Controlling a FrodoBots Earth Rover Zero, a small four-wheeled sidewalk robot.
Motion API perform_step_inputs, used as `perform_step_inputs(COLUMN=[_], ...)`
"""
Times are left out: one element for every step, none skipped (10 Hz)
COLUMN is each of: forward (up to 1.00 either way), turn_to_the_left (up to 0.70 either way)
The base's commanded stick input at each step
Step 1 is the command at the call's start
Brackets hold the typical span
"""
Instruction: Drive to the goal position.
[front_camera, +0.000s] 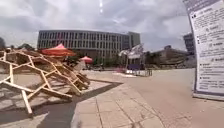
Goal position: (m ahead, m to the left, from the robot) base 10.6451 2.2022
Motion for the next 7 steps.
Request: perform_step_inputs(forward=[0.85,0.85,0.85,0.85,0.85,0.85,0.85], turn_to_the_left=[-0.01,-0.01,-0.01,-0.01,-0.01,-0.01,-0.01])
